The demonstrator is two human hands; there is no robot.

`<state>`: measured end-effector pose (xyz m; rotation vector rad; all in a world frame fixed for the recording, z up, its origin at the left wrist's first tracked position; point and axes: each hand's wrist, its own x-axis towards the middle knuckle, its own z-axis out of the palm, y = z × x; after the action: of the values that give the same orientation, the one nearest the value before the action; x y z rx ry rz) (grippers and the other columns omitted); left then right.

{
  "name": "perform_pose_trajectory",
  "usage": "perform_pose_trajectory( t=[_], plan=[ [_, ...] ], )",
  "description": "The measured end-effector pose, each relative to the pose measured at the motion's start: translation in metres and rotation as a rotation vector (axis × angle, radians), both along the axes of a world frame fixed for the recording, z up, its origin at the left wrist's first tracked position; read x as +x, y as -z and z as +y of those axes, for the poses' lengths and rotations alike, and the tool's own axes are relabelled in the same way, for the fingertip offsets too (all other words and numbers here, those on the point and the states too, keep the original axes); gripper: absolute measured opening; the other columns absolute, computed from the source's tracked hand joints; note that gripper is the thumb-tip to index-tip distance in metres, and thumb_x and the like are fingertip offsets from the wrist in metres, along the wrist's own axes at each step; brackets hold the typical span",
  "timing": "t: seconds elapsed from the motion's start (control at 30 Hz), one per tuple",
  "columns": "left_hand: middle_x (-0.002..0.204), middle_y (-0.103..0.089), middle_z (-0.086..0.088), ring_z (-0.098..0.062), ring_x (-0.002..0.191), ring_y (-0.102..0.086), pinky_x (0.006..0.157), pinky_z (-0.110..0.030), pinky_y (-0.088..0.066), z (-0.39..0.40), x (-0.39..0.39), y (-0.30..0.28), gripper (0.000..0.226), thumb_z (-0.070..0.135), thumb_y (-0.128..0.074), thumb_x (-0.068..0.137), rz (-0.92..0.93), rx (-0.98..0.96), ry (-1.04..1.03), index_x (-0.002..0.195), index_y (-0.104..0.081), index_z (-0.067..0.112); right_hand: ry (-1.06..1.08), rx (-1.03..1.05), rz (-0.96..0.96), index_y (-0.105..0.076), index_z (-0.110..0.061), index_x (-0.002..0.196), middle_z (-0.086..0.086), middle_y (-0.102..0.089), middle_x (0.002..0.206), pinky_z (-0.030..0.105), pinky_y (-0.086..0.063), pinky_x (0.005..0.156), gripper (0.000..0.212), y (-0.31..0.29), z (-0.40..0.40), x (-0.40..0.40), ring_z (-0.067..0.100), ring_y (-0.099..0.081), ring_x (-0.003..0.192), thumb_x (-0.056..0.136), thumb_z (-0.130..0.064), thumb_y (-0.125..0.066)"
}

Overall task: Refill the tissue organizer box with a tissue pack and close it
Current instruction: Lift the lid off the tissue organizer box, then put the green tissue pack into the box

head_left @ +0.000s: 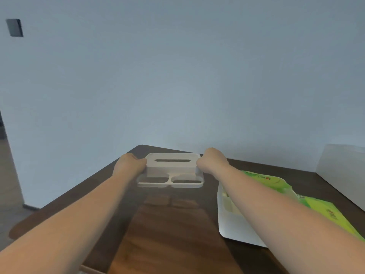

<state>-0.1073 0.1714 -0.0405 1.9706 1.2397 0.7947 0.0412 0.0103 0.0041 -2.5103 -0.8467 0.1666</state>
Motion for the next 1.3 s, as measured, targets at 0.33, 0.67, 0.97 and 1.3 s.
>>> perform_pose_trajectory(
  t=[0.33, 0.67, 0.97, 1.3],
  plan=[
    [0.074, -0.054, -0.006, -0.027, 0.068, -0.049, 0.063, -0.029, -0.04, 0.023, 0.007, 0.043, 0.011, 0.016, -0.052, 0.079, 0.131, 0.017, -0.015, 0.069, -0.05, 0.012, -0.128, -0.51, -0.016, -0.052, -0.009, 0.06, 0.007, -0.059, 0.084, 0.03, -0.049, 0.082, 0.03, 0.03, 0.025, -0.004, 0.028, -0.056, 0.083, 0.082, -0.019, -0.069],
    [0.078, -0.056, -0.004, -0.025, 0.073, -0.053, 0.061, -0.029, -0.041, 0.02, 0.011, 0.06, 0.013, 0.019, -0.049, 0.081, 0.274, -0.025, 0.029, 0.086, -0.056, 0.01, -0.135, -0.652, 0.025, -0.056, -0.009, 0.063, 0.004, -0.055, 0.069, 0.029, -0.046, 0.078, 0.029, 0.049, 0.03, 0.003, 0.027, -0.055, 0.081, 0.083, -0.025, -0.07],
    [0.085, -0.062, 0.001, -0.022, 0.079, -0.058, 0.064, -0.029, -0.042, 0.002, 0.021, 0.039, 0.012, 0.025, -0.049, 0.084, 0.228, 0.165, 0.025, 0.093, -0.054, 0.018, -0.109, -0.448, -0.034, -0.055, -0.005, 0.062, 0.004, -0.057, 0.037, 0.026, -0.038, 0.048, 0.029, 0.034, 0.02, -0.002, 0.018, -0.05, 0.045, 0.089, -0.007, -0.045],
    [0.079, -0.055, 0.01, -0.017, 0.079, -0.057, 0.067, -0.028, -0.043, -0.086, 0.065, -0.016, 0.024, 0.042, -0.048, 0.092, 0.111, 0.364, 0.419, 0.088, -0.059, 0.021, 0.06, 0.125, -0.151, -0.054, -0.01, 0.075, 0.004, -0.054, 0.072, 0.024, -0.033, 0.052, 0.012, -0.014, -0.061, 0.03, 0.025, -0.05, 0.066, 0.081, -0.005, -0.045]
  ],
)
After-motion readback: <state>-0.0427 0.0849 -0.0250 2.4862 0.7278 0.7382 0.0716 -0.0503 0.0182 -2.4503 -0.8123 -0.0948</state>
